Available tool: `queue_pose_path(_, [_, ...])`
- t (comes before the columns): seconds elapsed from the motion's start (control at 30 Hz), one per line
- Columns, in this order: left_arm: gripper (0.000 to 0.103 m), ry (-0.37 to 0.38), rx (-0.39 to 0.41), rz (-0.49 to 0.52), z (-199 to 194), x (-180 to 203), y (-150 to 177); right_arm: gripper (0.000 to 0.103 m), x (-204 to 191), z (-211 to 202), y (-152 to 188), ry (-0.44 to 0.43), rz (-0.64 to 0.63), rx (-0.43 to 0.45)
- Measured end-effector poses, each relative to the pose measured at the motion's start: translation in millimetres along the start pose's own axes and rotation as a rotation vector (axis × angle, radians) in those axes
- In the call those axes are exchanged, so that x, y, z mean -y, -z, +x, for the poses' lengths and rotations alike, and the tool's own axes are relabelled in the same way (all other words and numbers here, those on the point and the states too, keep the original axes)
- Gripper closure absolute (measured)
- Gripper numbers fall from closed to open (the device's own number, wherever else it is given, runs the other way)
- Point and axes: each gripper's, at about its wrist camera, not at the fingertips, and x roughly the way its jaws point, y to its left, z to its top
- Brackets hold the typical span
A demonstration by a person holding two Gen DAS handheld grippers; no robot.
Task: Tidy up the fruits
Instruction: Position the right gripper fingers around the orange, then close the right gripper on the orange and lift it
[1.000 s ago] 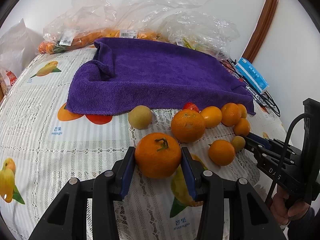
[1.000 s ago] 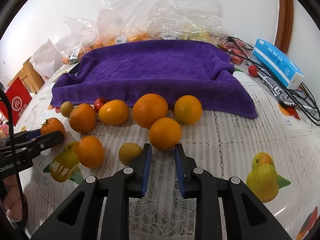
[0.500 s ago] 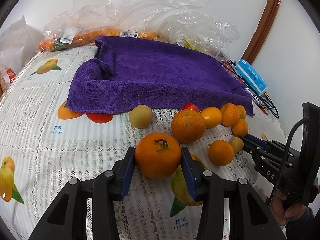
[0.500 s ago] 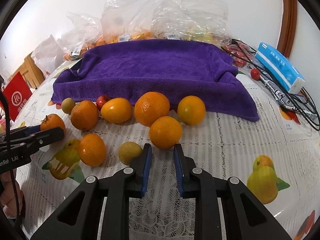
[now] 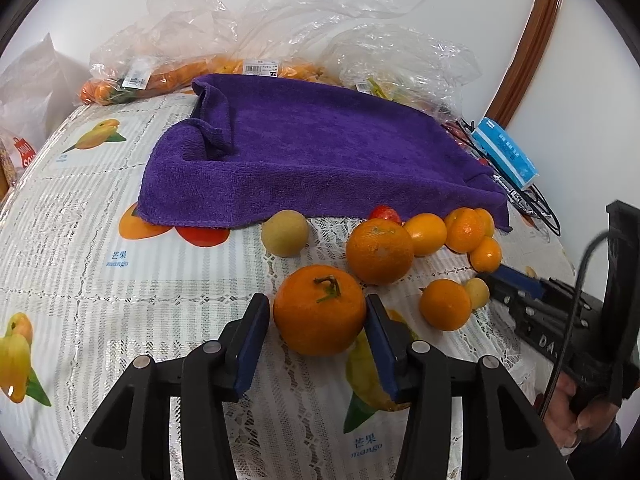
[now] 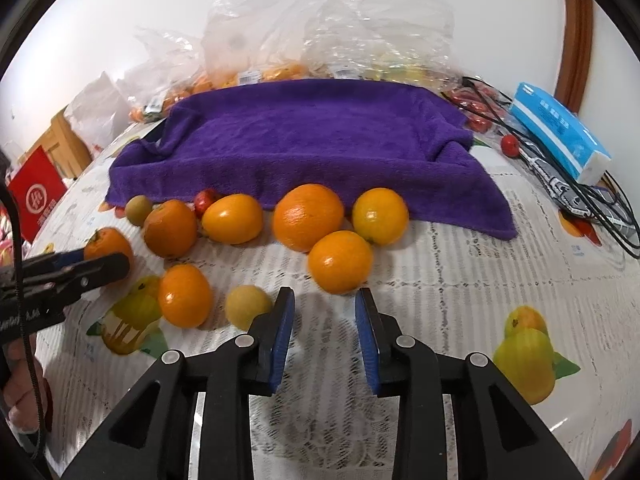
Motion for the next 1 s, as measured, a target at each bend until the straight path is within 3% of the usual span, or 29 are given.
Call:
queue_pose_path(0.07, [0.055, -0.005, -0.001, 0.002, -0.4, -0.3, 0.0, 0.069, 6.3, 1.3, -3.0, 0.025, 0.019, 0.003])
queue_pose_path(0.33, [0.054, -0.045, -0.002, 0.018, 3.3, 5.0, -2.8, 0.065, 11.0, 13.2, -16.7, -0.009, 0.032, 0.001])
queue_pose_path(0.4, [0.06, -0.046, 0.001, 0.024, 3.6, 7.4, -2.8, 0.069, 8.1, 14.1, -16.8, -0.01, 0.02, 0.001])
queue_pose_path(0.5, [0.061, -0.051, 0.002, 0.031, 3.8, 9.1, -2.4, 0.069, 10.1, 12.0, -14.7, -0.043, 0.02, 0.004])
queue_pose_path(0.7, [0.061, -0.009, 0.0, -0.01, -3.0, 1.5, -0.9, 0.069, 14.9, -3.2, -6.7, -0.074, 0.04, 0.023])
queue_pose_path(1.0, [0.061, -0.013, 0.053, -0.012, -28.9, 8.0, -4.5, 0.069, 19.4, -34.2, -8.8, -0.061, 0.054, 0.078])
